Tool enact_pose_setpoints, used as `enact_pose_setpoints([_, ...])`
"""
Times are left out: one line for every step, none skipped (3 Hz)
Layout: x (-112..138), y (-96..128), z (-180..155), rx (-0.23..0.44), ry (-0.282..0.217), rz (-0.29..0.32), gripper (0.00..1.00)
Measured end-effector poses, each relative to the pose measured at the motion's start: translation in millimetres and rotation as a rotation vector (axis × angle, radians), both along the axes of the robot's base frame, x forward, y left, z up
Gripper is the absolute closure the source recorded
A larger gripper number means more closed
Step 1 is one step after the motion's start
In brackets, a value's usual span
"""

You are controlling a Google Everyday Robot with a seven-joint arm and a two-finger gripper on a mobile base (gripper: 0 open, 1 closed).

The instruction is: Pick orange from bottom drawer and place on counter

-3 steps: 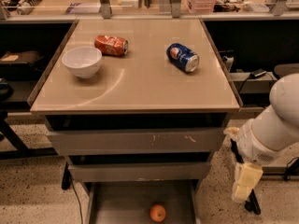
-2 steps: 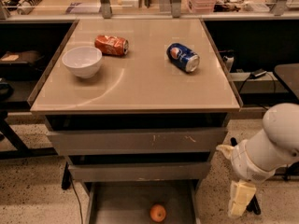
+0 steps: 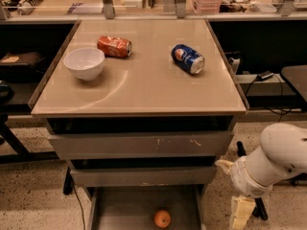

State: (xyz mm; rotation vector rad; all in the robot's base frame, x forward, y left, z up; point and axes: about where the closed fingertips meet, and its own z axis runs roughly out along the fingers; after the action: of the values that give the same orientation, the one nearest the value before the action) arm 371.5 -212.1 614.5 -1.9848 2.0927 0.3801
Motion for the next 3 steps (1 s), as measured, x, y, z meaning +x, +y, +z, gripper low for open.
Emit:
enact_pose_setpoints([3,4,-41,0.033,0.058,-0.021,0.00])
enact_pose_setpoints([18,-5,-115,0.093,0.094,-0.089,0.00])
enact_pose_setpoints([33,-6,-182,0.183,0.071,-0.129,0.00])
